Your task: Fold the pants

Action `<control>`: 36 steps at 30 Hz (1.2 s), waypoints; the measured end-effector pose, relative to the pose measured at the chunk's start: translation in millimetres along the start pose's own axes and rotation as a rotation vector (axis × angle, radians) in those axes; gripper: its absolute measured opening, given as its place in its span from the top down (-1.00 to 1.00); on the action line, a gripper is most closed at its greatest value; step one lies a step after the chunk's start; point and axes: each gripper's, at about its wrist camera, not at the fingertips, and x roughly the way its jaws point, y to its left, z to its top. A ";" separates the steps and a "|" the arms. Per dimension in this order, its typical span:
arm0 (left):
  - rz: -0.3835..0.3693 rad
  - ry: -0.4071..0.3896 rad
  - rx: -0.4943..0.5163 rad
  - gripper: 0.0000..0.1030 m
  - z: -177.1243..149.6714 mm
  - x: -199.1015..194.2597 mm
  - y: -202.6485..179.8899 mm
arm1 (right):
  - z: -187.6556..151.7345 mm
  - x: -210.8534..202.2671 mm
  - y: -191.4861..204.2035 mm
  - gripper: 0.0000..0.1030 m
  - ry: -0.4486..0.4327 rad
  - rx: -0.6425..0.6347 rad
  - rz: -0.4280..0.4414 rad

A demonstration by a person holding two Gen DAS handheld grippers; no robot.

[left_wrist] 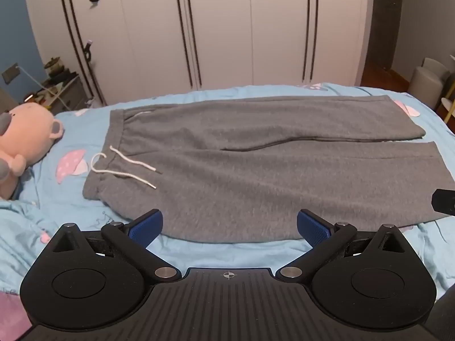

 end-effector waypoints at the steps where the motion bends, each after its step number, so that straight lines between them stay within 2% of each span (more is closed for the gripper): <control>1: -0.001 0.001 -0.002 -1.00 0.3 0.5 -0.1 | 0.0 0.1 0.1 -0.96 0.000 0.000 -0.002; 36: 0.002 0.012 -0.016 -1.00 0.0 5.9 4.2 | 0.3 2.0 1.7 -0.96 0.000 0.001 -0.003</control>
